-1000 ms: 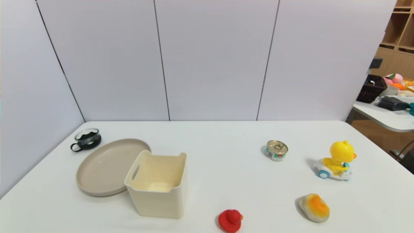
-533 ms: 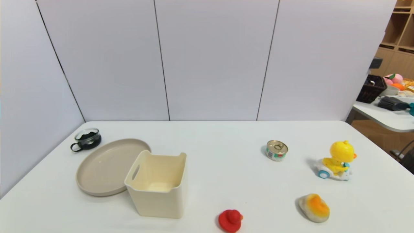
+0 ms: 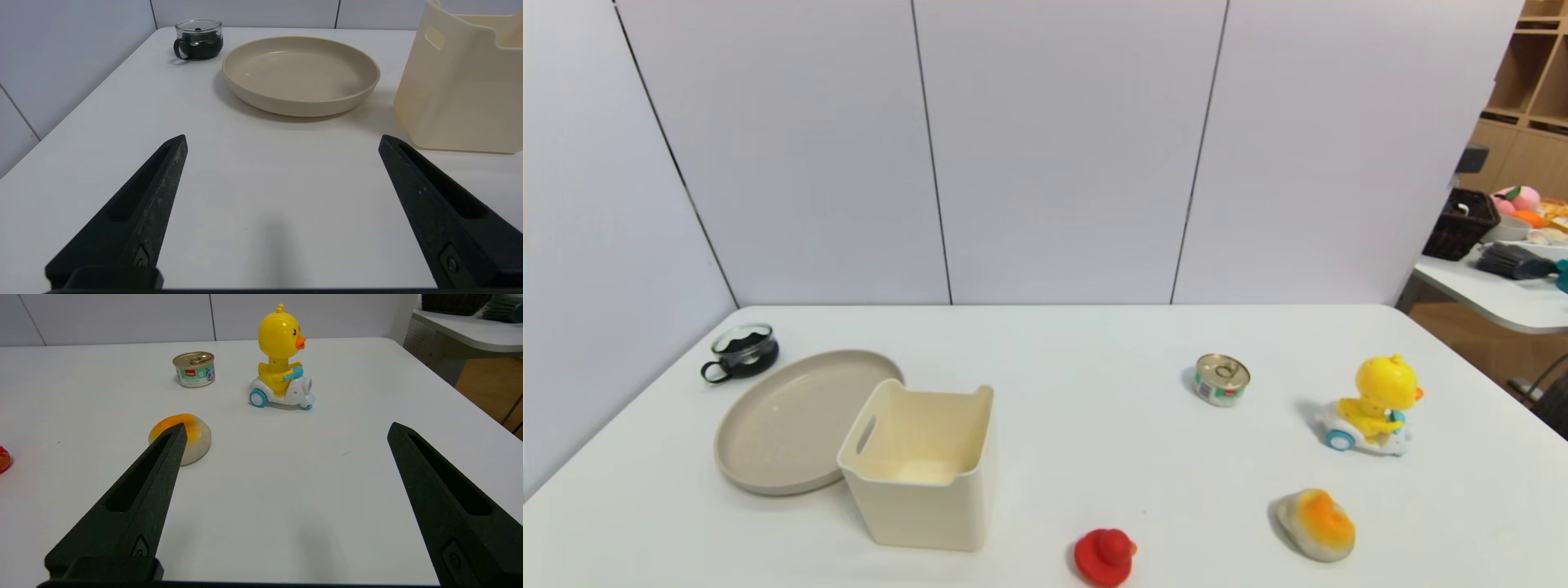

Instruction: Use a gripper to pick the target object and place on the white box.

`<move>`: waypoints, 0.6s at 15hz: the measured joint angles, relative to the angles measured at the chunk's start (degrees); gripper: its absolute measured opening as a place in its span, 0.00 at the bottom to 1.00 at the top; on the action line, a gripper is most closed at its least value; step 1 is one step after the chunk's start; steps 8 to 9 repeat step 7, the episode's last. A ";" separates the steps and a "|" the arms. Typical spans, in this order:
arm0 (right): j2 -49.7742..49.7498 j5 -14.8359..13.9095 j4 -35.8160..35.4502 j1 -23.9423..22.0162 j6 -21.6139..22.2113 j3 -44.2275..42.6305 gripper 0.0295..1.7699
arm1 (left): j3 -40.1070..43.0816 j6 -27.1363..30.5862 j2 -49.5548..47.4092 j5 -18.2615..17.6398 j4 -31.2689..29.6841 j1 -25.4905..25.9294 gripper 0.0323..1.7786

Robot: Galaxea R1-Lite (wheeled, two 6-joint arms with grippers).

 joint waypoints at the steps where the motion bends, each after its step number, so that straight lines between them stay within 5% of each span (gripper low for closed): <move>1: 0.00 -0.02 0.00 0.00 0.00 0.00 0.96 | 0.00 0.00 0.00 0.00 0.00 0.00 0.95; 9: 0.00 0.16 0.01 0.00 -0.11 0.00 0.96 | 0.00 -0.02 0.00 0.00 0.00 0.02 0.95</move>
